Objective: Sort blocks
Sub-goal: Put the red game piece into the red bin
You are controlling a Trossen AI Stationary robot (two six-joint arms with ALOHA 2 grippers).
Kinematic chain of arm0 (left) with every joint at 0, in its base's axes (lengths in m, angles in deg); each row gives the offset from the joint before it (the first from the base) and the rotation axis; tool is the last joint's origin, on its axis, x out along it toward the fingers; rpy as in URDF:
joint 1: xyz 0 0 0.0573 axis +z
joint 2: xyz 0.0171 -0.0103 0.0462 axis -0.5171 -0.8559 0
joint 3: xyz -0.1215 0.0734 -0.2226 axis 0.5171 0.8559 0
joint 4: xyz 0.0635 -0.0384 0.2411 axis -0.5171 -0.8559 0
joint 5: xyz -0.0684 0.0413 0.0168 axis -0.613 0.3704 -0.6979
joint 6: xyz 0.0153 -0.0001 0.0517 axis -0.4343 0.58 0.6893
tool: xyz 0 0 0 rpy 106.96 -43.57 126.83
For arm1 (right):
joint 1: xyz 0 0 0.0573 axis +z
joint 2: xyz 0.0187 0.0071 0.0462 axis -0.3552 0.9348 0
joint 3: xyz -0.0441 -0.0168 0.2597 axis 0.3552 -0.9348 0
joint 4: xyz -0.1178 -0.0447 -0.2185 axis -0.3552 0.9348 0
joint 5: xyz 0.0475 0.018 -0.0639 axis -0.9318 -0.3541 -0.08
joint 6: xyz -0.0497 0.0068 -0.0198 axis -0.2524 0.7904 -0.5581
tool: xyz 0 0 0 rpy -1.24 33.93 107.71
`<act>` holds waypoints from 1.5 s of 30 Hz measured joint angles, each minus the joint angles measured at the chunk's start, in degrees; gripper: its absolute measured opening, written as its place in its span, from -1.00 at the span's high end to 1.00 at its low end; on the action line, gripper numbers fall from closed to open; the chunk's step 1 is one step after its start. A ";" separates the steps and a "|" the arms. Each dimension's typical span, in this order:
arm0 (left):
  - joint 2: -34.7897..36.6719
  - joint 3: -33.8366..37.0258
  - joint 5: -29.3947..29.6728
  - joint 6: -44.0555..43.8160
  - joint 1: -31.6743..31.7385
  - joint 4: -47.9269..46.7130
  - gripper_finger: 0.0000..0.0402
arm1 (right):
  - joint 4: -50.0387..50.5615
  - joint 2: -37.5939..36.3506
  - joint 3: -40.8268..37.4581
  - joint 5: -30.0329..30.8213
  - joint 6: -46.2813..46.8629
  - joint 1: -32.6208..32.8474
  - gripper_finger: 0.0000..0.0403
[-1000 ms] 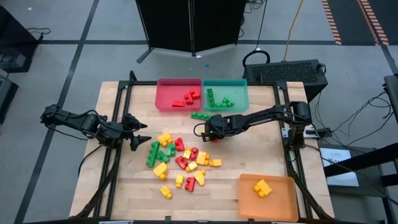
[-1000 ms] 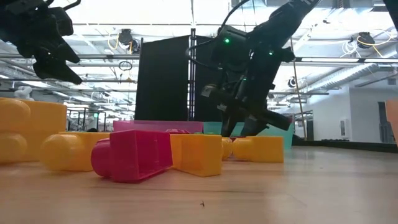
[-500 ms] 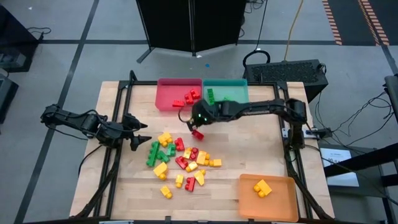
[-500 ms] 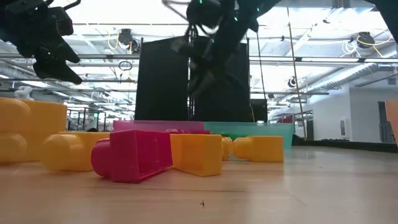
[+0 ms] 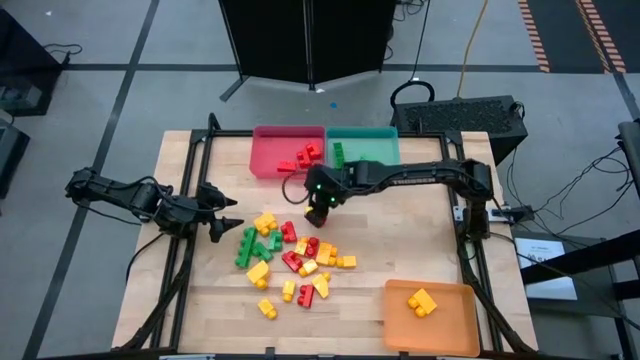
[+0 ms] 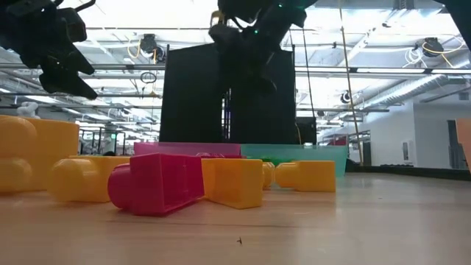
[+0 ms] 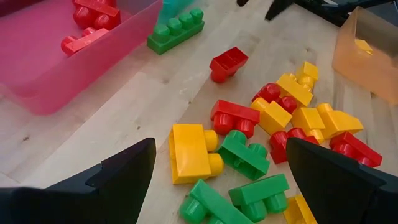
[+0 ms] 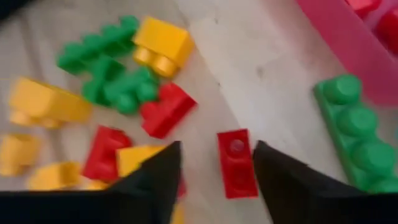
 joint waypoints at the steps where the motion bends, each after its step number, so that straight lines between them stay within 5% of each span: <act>1: 0.00 0.00 0.00 0.02 -0.01 -0.02 -0.80 | 0.88 0.36 -0.02 1.59 -0.08 0.39 -0.21; 5: 0.00 0.02 0.00 0.01 -0.01 -0.04 -0.80 | 0.80 2.62 -0.02 4.08 0.97 1.20 -0.64; 10: -0.05 0.02 0.00 -0.02 -0.01 -0.05 -0.80 | 0.62 6.01 -0.01 4.16 2.21 1.79 -0.93; 21: -0.05 0.02 0.59 -0.30 0.00 -0.03 -0.80 | 0.96 14.28 0.00 4.33 1.73 1.63 -0.95; 27: -0.05 0.02 1.21 -0.32 0.00 -0.01 -0.80 | 0.68 16.03 0.36 4.90 4.69 1.55 -0.67; 35: -0.05 0.02 1.42 -0.35 0.00 -0.02 -0.80 | 0.78 15.82 0.25 5.67 10.17 1.34 0.42; 45: -0.07 0.02 1.44 -0.41 0.00 0.00 -0.80 | 2.64 15.60 10.38 4.87 4.75 -0.70 0.42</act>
